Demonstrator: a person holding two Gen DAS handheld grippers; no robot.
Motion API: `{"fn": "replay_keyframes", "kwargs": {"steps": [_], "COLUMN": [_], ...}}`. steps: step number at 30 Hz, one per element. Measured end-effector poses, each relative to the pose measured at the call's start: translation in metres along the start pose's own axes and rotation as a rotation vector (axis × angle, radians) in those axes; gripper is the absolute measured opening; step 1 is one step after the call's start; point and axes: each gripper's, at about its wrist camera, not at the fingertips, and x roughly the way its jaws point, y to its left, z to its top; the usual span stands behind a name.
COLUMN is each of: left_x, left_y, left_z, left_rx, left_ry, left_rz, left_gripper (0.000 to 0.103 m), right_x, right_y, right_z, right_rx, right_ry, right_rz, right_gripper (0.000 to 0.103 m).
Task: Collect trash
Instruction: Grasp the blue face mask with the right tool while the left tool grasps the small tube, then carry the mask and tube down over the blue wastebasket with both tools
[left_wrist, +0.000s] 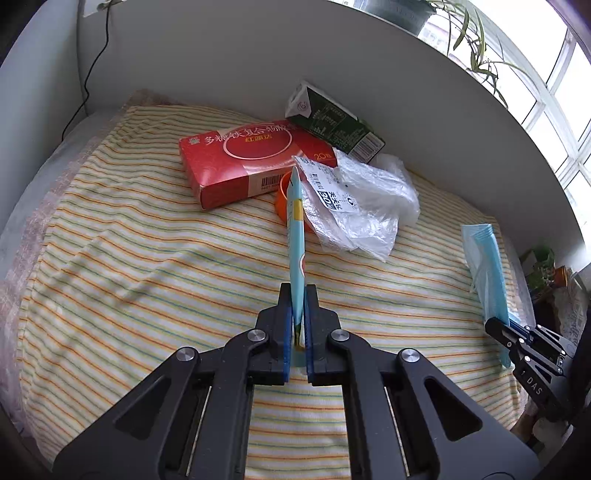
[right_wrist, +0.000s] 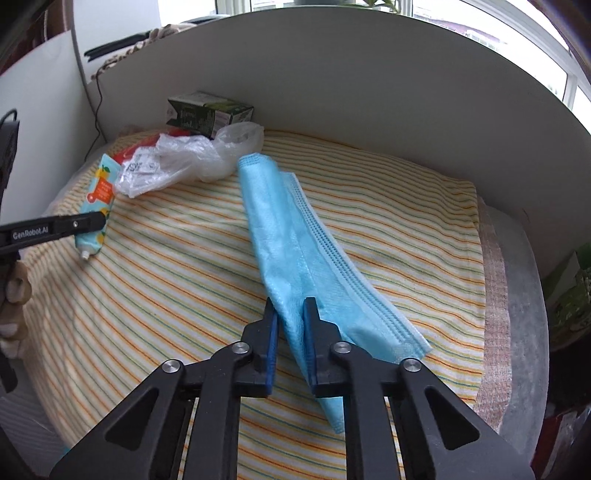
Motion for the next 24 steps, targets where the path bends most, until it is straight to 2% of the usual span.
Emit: {"fn": "replay_keyframes", "kwargs": {"steps": [8, 13, 24], "left_x": [-0.039, -0.06, -0.116], "left_y": [0.012, 0.012, 0.02], "left_z": [-0.016, -0.028, -0.064], "left_rx": [-0.028, -0.01, -0.001], "left_ry": [-0.028, -0.053, -0.098], "left_rz": [-0.041, -0.055, -0.128], "left_gripper": [0.003, 0.003, 0.003], "right_x": [-0.031, -0.052, -0.109], "right_y": [-0.002, 0.006, 0.041], "right_z": [-0.01, -0.018, -0.039], "right_rx": [0.034, 0.029, -0.003], "right_ry": [-0.052, -0.083, -0.166], "right_rz": [0.042, 0.069, 0.169], "right_gripper": [0.005, 0.004, 0.004]}}
